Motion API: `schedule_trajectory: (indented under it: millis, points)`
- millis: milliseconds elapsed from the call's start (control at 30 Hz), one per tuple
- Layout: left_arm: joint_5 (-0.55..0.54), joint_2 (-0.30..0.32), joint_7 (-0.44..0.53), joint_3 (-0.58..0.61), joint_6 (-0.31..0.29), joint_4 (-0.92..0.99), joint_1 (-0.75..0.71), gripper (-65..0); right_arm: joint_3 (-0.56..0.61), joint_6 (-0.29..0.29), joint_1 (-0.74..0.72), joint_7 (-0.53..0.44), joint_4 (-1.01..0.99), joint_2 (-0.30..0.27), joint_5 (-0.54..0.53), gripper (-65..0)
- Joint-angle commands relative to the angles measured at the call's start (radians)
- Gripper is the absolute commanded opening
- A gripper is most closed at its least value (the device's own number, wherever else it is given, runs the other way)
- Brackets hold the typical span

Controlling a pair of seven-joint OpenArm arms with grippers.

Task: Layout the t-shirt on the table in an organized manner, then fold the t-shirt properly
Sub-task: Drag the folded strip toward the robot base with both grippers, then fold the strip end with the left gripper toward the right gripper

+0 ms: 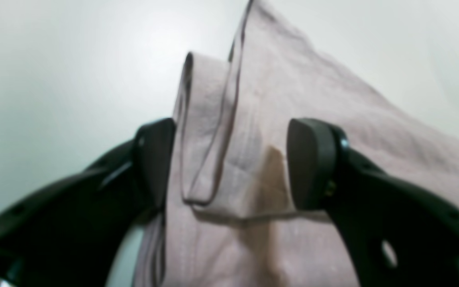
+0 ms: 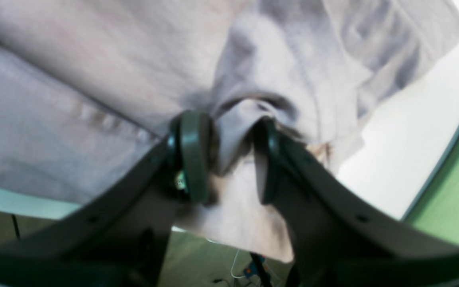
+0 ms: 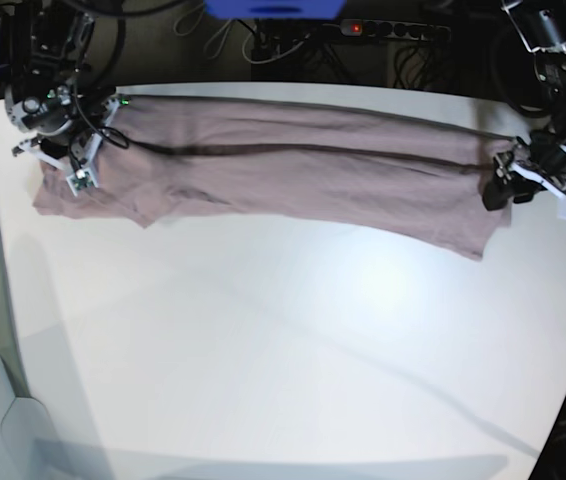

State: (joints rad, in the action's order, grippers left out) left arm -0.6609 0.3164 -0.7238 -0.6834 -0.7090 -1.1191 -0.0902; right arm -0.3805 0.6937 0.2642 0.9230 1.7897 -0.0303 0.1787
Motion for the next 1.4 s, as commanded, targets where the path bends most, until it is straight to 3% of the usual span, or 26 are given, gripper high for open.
schedule_trajectory:
  millis: [0,67,133,300,433,633,733,900,1000,1200,1367]
  points:
    - [0.037,0.01,-0.046,0.003,0.011,0.015,-0.003,-22.4,0.002,0.004,0.004,0.011,0.006,0.0,-0.005,-44.7]
    - [0.071,0.01,-0.047,0.003,0.011,0.024,-0.001,-22.8,0.002,0.004,0.002,0.011,0.006,0.0,-0.005,-44.7]
    - [0.128,0.0,-0.049,0.003,0.011,0.024,0.005,-27.8,0.002,0.004,0.002,0.011,0.006,0.0,-0.005,-44.7]
    - [0.289,-0.033,-0.056,0.001,0.011,0.029,0.039,-55.1,0.002,0.004,0.002,0.011,0.008,0.0,-0.005,-44.7]
    - [0.353,-0.058,-0.059,0.003,0.011,0.021,0.062,-63.8,0.002,0.004,0.002,0.011,0.008,0.0,-0.005,-44.7]
    - [0.35,-0.069,-0.142,0.0,0.011,-0.105,0.077,-64.3,0.002,0.004,0.001,0.011,0.008,-0.003,-0.005,-44.7]
    - [0.324,-0.105,-0.162,0.004,0.011,-0.276,0.06,-64.3,0.002,0.004,0.001,0.011,0.008,-0.004,-0.005,-44.7]
    - [0.402,-0.202,-0.242,0.072,0.011,-0.58,0.039,-64.4,0.002,0.004,-0.024,0.011,0.003,-0.004,-0.005,-44.7]
    - [0.488,-0.294,-0.287,0.126,0.011,-0.72,0.016,-64.4,0.004,0.004,-0.024,0.011,0.003,-0.006,-0.005,-44.7]
    - [0.651,-0.432,-0.283,0.359,0.011,-0.8,-0.027,-64.4,0.004,0.004,-0.027,0.011,0.005,-0.006,-0.005,-44.7]
    - [0.789,-0.474,-0.231,0.575,0.011,-0.798,-0.067,-64.5,0.004,0.004,-0.047,0.011,0.003,-0.007,-0.003,-44.7]
